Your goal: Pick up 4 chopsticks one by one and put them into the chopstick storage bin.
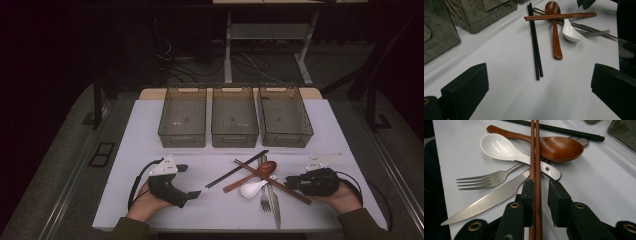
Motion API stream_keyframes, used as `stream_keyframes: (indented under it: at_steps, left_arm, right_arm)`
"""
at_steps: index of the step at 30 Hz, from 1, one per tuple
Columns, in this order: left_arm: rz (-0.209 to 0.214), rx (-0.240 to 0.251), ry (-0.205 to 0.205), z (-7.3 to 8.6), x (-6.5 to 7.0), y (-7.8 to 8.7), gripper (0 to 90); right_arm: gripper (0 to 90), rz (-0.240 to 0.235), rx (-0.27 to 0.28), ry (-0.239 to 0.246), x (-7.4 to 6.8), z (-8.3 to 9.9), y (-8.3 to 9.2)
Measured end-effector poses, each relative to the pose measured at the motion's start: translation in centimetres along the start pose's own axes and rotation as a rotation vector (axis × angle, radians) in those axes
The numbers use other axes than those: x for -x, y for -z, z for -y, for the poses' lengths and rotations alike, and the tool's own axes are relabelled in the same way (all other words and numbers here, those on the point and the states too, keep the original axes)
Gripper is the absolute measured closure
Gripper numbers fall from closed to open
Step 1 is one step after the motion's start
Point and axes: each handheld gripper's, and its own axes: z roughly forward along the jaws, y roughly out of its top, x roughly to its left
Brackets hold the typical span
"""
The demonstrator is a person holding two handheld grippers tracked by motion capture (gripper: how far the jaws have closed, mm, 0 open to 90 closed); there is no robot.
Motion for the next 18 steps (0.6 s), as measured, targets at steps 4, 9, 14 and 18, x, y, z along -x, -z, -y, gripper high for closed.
stream_keyframes:
  at_steps: [4,9,14,18]
  left_arm:
    - [0.000,-0.001,0.001,0.01,-0.02,0.01,0.6]
    - [0.001,0.001,0.001,0.02,0.00,0.01,0.6]
    - [0.001,-0.001,0.000,0.02,0.00,0.00,0.6]
    - [0.001,-0.001,0.000,0.02,-0.01,0.00,0.5]
  right_arm:
    - [77.1,0.001,-0.022,0.010,-0.07,0.01,-0.21]
    - [78.9,0.007,-0.046,0.018,-0.06,0.08,-0.46]
    - [79.0,0.011,-0.055,0.022,-0.06,0.10,-0.57]
    - [79.0,0.014,-0.059,0.021,-0.04,0.13,-0.61]
